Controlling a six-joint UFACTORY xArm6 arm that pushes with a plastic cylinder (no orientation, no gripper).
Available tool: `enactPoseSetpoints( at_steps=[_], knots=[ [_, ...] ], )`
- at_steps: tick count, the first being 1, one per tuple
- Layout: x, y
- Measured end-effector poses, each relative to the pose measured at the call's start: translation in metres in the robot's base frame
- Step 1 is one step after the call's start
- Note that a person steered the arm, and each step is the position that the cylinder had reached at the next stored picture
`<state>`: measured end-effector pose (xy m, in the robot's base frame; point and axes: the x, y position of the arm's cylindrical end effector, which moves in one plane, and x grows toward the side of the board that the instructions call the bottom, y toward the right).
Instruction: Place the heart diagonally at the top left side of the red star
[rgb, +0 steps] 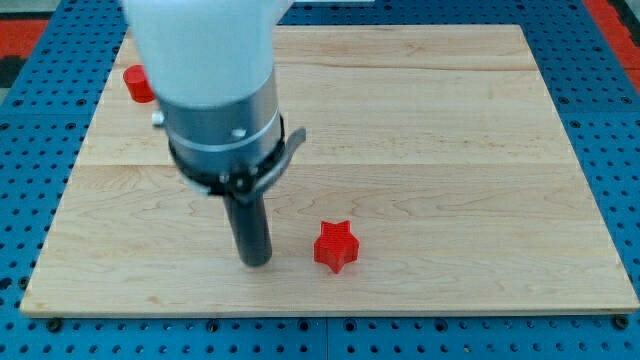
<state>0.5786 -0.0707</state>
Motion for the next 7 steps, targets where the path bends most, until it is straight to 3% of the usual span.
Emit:
enactPoseSetpoints(
  at_steps=[1,2,3,4,5,6,7],
  knots=[
    [0.021,0.076],
    [-0.014,0.085],
    [-0.014,0.113],
    [-0.061,0.163],
    [-0.156,0.104],
    [-0.197,0.02],
    [-0.194,-0.063]
  ],
)
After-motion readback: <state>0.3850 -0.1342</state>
